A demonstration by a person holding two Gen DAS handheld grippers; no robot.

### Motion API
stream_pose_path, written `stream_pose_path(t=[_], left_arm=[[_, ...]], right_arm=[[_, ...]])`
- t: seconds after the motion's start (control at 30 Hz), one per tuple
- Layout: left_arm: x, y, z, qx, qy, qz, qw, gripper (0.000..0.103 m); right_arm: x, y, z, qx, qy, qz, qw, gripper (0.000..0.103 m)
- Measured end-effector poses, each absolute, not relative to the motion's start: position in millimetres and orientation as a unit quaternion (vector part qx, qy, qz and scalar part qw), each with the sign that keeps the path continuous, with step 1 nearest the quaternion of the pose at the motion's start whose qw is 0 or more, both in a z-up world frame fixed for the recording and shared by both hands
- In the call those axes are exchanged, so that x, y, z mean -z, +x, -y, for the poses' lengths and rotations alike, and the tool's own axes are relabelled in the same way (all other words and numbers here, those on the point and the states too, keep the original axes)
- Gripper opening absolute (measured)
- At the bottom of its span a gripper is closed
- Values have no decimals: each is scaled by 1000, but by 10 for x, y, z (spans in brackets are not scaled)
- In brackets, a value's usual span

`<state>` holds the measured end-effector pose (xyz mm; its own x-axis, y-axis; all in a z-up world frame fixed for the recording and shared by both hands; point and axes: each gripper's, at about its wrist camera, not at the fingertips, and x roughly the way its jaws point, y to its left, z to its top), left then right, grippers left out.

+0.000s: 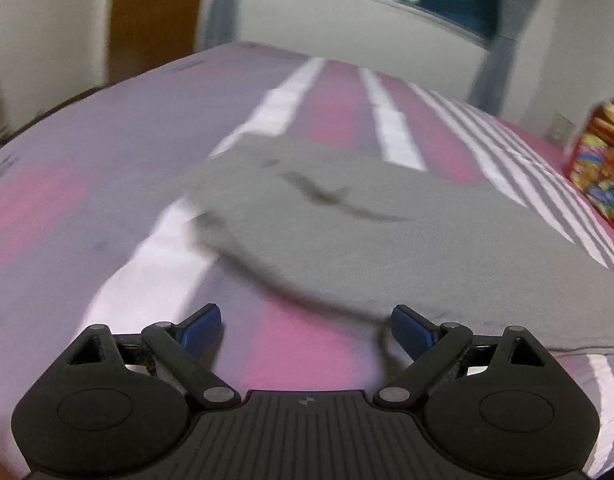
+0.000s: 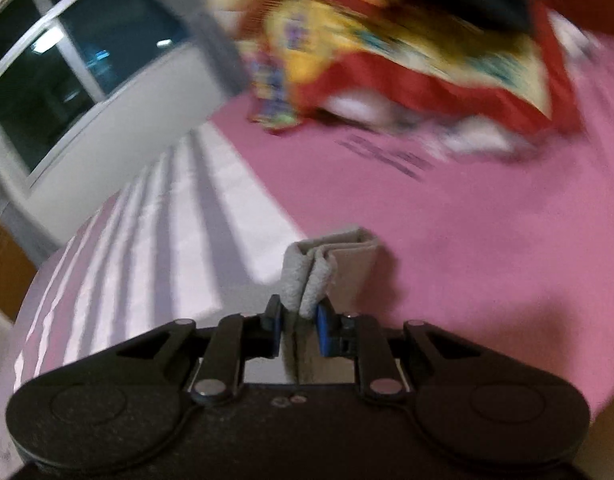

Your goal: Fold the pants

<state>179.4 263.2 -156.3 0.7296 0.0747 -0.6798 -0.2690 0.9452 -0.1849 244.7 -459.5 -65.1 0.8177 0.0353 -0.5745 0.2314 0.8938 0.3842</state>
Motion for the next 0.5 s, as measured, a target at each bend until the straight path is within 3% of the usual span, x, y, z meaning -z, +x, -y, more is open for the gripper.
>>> stream_pose_path(t=[0.3, 0.5], left_arm=[[1725, 961, -3196, -155, -173, -347, 909, 91], [1781, 639, -3352, -169, -199, -339, 904, 91]], right_arm=[[329, 2940, 2597, -167, 90, -283, 940, 16], [831, 2765, 1295, -340, -47, -318, 884, 16]])
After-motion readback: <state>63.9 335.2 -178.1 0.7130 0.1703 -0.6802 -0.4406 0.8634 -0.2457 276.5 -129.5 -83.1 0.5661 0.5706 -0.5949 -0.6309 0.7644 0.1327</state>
